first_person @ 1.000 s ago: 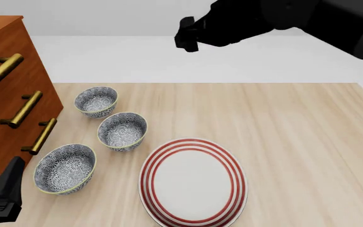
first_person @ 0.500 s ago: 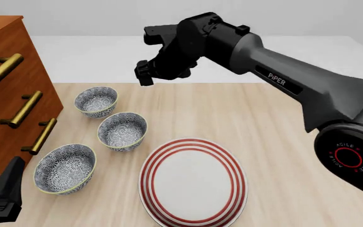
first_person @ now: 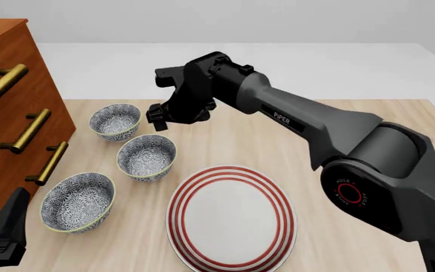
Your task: Pick up the bowl and put it in the middle on the plate.
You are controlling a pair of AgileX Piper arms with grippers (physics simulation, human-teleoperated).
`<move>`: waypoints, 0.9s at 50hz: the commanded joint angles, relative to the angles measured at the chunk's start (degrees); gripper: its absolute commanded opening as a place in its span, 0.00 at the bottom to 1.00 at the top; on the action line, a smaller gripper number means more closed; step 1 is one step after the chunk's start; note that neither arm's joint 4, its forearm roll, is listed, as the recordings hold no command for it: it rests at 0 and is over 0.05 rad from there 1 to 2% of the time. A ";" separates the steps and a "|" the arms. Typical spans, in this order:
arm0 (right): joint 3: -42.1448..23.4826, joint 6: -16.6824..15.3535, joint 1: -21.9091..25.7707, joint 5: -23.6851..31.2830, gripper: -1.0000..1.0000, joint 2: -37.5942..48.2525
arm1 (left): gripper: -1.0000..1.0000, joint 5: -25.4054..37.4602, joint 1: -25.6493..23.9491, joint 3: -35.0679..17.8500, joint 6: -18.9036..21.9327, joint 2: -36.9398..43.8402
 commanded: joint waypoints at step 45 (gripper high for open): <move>-3.77 7.70 0.93 -0.97 1.00 10.46 | 1.00 0.00 0.00 0.00 0.00 0.00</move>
